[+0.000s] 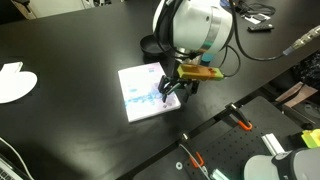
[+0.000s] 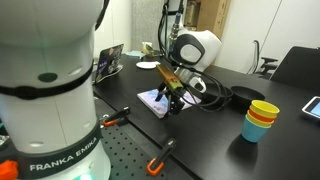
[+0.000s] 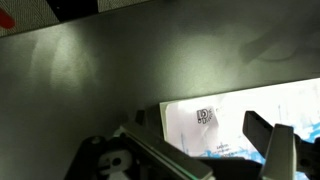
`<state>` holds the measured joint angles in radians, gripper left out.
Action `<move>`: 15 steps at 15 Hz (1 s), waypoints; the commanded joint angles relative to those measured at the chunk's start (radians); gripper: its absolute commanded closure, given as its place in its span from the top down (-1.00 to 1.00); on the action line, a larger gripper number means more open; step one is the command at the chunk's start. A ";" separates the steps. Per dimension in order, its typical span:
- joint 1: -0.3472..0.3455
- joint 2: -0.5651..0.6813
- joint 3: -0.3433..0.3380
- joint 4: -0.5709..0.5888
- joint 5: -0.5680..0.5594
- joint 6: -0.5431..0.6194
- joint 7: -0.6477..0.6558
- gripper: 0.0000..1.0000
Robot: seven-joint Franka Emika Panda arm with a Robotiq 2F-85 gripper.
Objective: Open the blue and white book.
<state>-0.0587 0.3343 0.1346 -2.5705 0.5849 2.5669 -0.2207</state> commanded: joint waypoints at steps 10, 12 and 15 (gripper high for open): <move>-0.049 0.020 0.044 0.041 0.070 -0.067 -0.072 1.00; -0.048 0.019 0.047 0.043 0.080 -0.079 -0.078 1.00; -0.041 0.018 0.049 0.042 0.092 -0.090 -0.078 1.00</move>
<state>-0.0938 0.3655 0.1704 -2.5343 0.6428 2.5082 -0.2722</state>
